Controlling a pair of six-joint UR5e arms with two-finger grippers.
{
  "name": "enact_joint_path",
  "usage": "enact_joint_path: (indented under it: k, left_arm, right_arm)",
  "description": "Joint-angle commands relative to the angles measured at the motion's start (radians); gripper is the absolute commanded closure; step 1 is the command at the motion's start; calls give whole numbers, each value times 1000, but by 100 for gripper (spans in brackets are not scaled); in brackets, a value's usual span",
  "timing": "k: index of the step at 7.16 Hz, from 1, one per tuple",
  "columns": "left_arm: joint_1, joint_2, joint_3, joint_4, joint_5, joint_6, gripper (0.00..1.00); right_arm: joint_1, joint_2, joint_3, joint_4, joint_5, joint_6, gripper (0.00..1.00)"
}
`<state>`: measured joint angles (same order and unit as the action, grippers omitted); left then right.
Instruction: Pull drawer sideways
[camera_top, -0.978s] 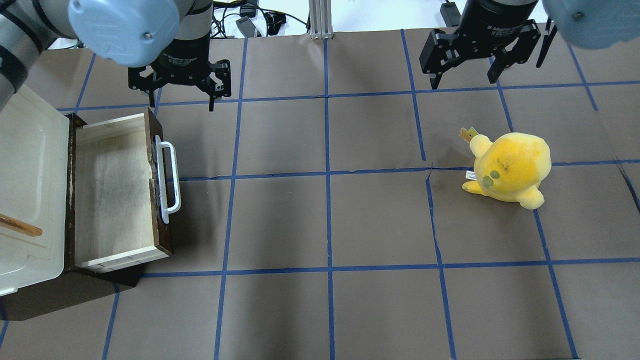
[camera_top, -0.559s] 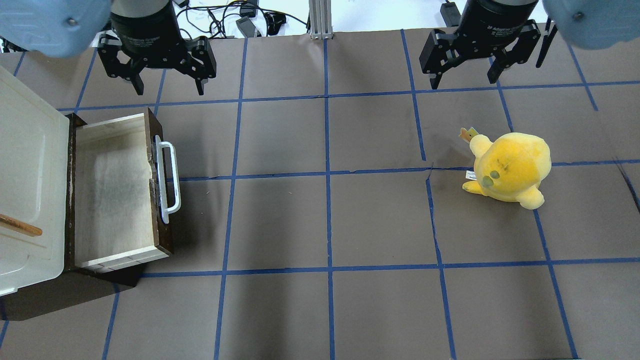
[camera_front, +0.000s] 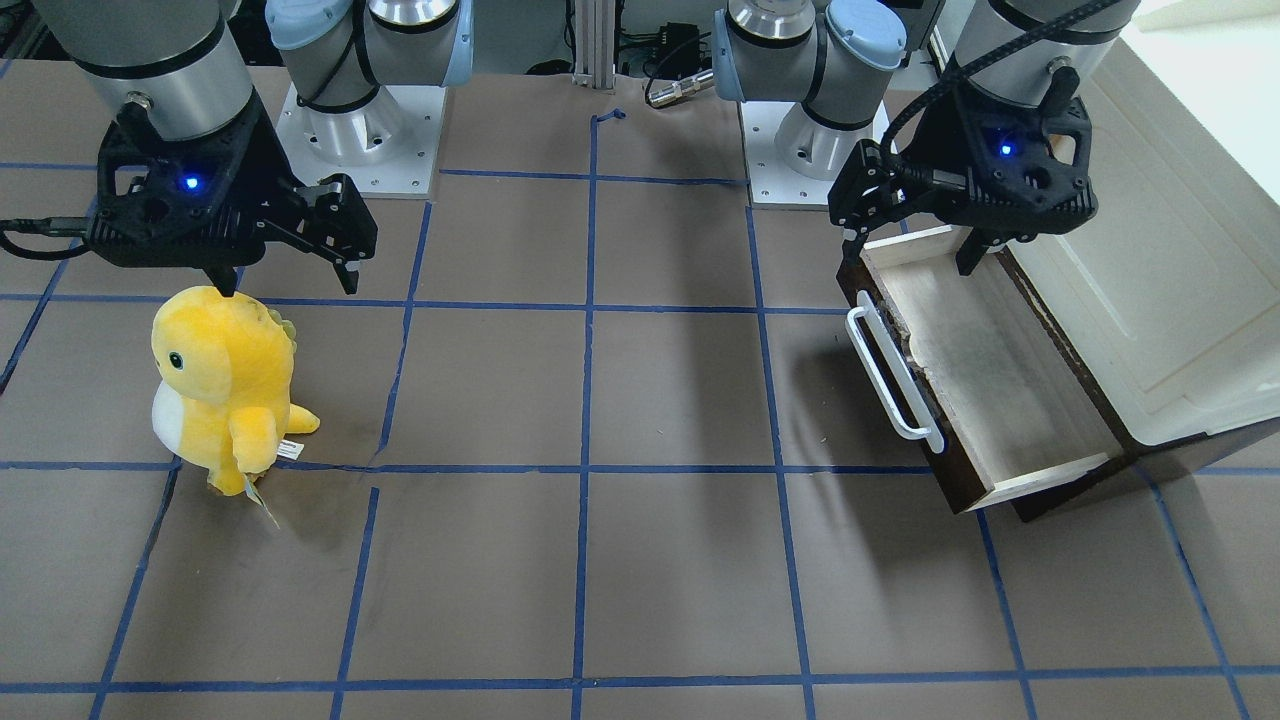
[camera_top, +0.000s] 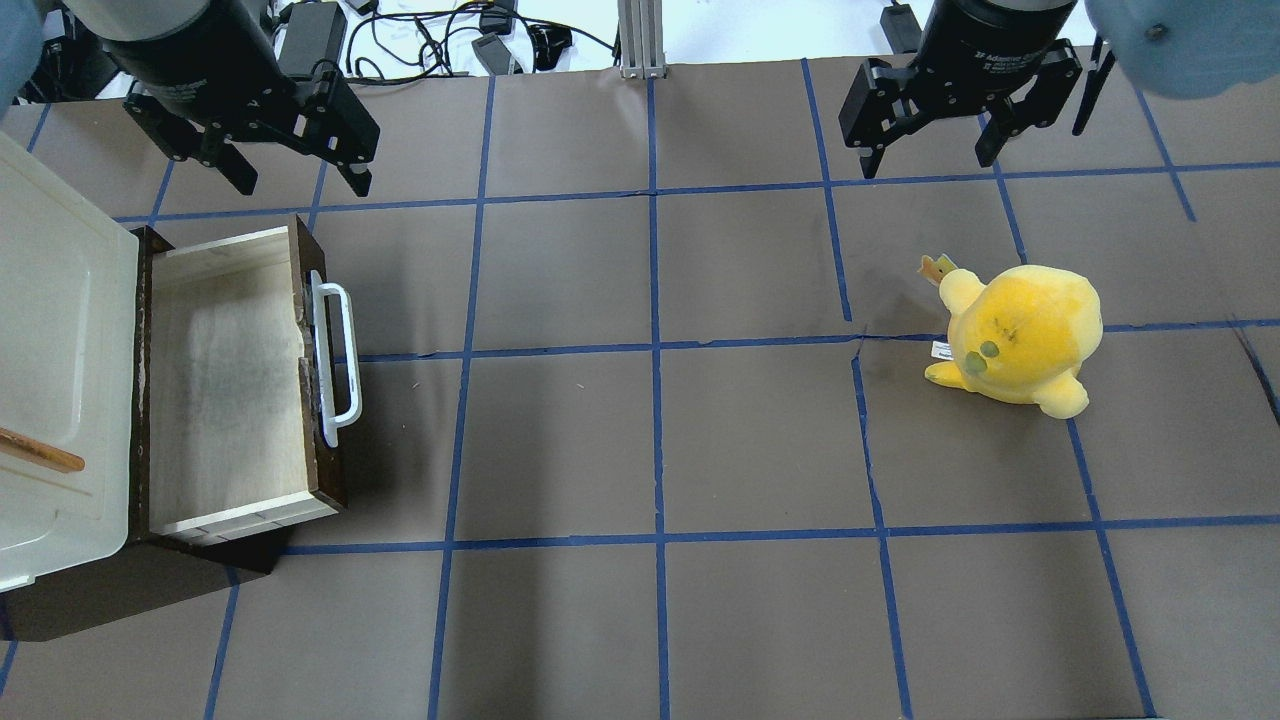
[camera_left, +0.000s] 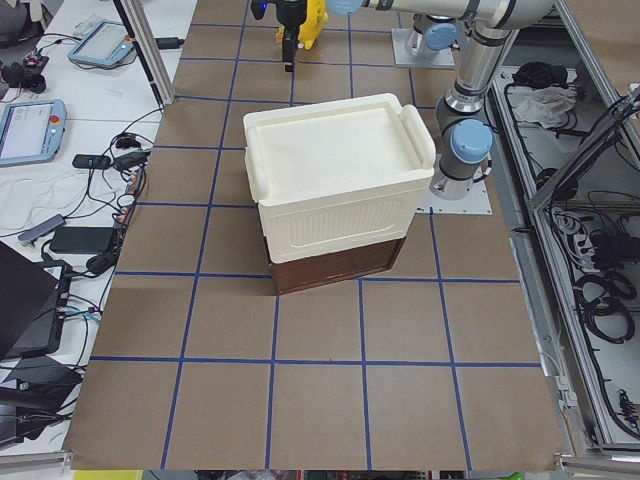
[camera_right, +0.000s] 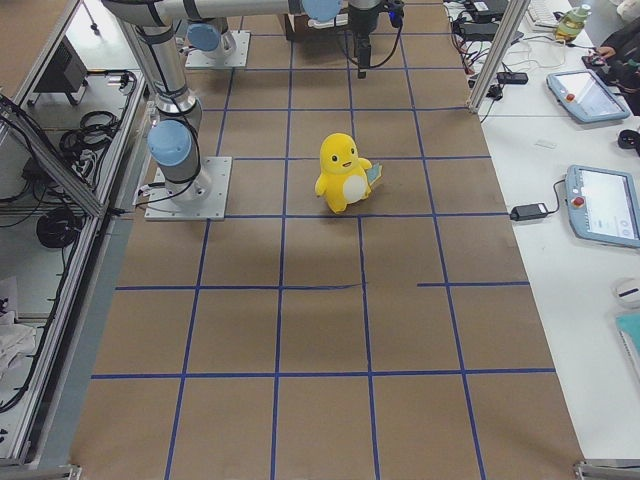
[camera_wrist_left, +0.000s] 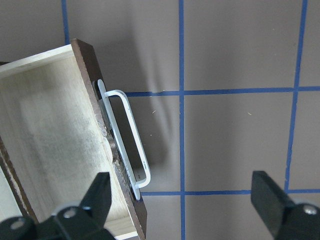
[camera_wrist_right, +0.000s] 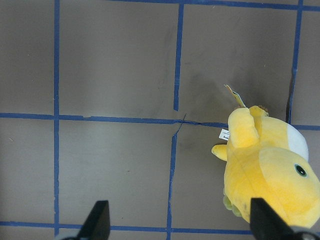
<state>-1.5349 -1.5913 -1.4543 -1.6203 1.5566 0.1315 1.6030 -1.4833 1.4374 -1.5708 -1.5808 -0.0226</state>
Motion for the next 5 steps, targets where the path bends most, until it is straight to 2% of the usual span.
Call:
enact_joint_path:
  k: [1, 5]
  left_arm:
    - [10, 46, -55, 8, 2, 26, 0]
    - [13, 45, -51, 8, 2, 16, 0]
  right_arm:
    - [0, 0, 0, 0, 1, 1, 0]
    - [0, 0, 0, 0, -1, 1, 0]
